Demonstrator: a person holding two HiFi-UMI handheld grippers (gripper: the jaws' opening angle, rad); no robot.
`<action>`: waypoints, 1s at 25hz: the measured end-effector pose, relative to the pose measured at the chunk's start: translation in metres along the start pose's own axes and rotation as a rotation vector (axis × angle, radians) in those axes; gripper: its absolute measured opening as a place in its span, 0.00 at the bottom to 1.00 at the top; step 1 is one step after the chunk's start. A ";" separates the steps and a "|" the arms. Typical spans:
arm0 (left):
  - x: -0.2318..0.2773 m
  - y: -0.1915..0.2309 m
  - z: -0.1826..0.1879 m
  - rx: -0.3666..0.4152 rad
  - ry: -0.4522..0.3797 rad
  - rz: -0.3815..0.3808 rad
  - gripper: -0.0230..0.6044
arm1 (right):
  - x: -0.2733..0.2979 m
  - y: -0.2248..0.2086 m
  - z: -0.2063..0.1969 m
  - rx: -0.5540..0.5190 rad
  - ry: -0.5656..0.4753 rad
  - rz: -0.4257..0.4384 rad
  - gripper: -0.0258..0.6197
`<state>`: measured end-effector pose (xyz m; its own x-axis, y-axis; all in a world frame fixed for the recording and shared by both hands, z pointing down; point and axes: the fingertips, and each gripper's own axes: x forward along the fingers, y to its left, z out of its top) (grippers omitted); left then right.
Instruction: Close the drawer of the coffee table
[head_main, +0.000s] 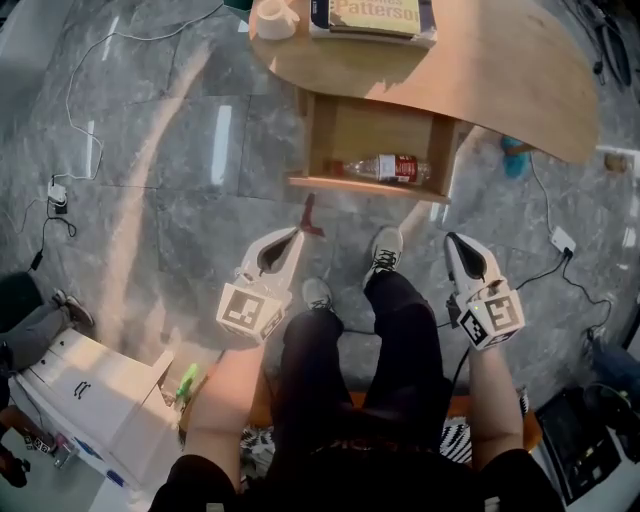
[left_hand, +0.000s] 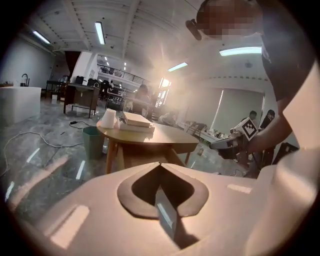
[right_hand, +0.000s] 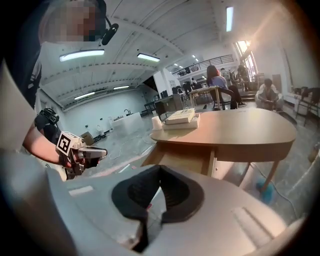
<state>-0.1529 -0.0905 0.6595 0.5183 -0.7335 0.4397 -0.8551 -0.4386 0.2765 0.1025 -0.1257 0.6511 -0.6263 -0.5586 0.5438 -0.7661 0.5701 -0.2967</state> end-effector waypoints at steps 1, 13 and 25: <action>0.005 0.008 -0.009 0.006 -0.001 0.002 0.03 | 0.007 -0.003 -0.006 -0.006 -0.001 -0.003 0.04; 0.053 0.080 -0.084 0.079 -0.071 0.045 0.03 | 0.065 -0.054 -0.060 -0.082 -0.092 -0.041 0.05; 0.078 0.138 -0.126 0.192 -0.215 0.100 0.27 | 0.064 -0.109 -0.093 -0.138 -0.255 -0.138 0.21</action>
<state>-0.2297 -0.1424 0.8396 0.4354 -0.8619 0.2600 -0.8985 -0.4342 0.0651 0.1593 -0.1675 0.7913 -0.5473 -0.7592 0.3523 -0.8303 0.5453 -0.1147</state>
